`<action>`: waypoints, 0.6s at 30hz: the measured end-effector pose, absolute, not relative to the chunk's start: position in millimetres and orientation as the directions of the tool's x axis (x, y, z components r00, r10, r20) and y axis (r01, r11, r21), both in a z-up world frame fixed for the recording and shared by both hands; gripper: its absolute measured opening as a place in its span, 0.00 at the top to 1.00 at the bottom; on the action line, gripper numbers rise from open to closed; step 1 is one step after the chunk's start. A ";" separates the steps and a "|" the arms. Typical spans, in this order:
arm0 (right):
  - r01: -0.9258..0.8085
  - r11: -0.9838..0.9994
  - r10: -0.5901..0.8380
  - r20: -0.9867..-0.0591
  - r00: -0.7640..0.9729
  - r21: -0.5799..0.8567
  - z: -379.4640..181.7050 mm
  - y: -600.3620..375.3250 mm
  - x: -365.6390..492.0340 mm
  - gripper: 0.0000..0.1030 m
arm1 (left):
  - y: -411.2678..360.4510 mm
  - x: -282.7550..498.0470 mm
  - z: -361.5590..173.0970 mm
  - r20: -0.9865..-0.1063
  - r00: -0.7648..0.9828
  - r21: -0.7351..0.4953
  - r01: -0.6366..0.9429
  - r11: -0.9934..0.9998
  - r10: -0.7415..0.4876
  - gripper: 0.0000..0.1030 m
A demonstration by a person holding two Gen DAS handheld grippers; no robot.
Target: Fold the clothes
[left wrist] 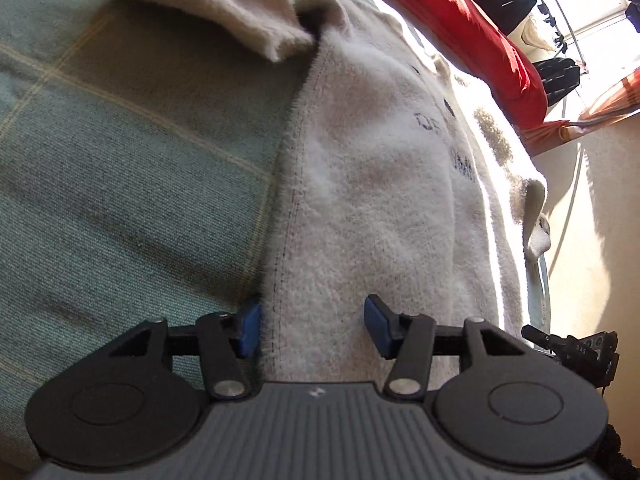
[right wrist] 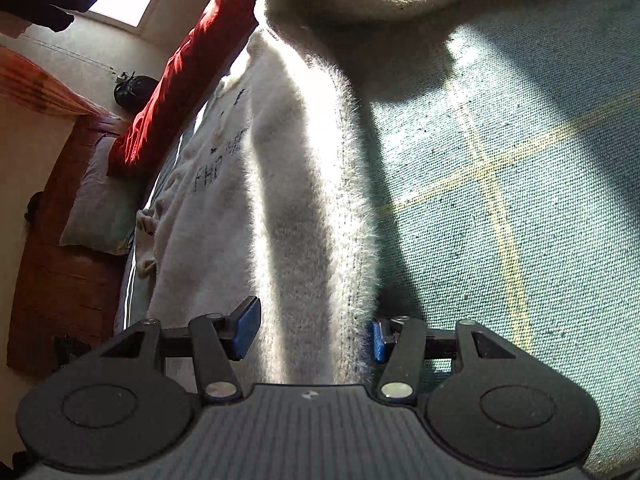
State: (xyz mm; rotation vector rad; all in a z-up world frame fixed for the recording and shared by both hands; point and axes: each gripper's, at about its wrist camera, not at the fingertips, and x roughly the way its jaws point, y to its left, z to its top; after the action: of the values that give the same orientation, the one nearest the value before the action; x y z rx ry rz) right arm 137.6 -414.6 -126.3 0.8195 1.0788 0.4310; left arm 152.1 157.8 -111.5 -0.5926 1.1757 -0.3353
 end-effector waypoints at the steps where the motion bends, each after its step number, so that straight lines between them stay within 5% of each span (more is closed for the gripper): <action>1: 0.074 0.629 0.680 -0.594 0.431 0.774 -127.4 -414.0 138.1 0.43 | 158.3 151.5 -112.2 -0.755 0.362 -0.603 -0.058 0.795 -0.546 0.48; 13: 0.108 0.491 0.755 -0.484 0.443 0.865 -149.0 -406.2 129.0 0.49 | 161.3 158.6 -128.0 -0.681 0.365 -0.714 -0.139 0.686 -0.635 0.52; 14: 0.106 0.501 0.748 -0.492 0.445 0.859 -148.4 -401.5 132.6 0.55 | 157.8 157.4 -127.7 -0.681 0.359 -0.715 -0.141 0.685 -0.638 0.64; 15: 0.109 0.524 0.738 -0.514 0.437 0.845 -147.7 -396.5 134.5 0.77 | 154.1 154.4 -128.1 -0.691 0.336 -0.709 -0.141 0.691 -0.640 0.72; 16: 0.109 0.548 0.727 -0.536 0.428 0.830 -146.8 -391.8 135.8 0.91 | 150.4 149.9 -128.5 -0.710 0.308 -0.692 -0.141 0.708 -0.633 0.92; 18: 0.093 0.584 0.707 -0.562 0.430 0.806 -141.1 -386.8 134.2 0.92 | 145.7 142.1 -119.0 -0.743 0.306 -0.648 -0.105 0.755 -0.595 0.93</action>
State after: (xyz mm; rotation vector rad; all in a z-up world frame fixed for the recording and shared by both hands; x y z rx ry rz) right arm 134.2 -386.8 -141.1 0.8907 1.0789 0.4537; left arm 142.1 145.7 -119.0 -0.6773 1.2381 -0.3591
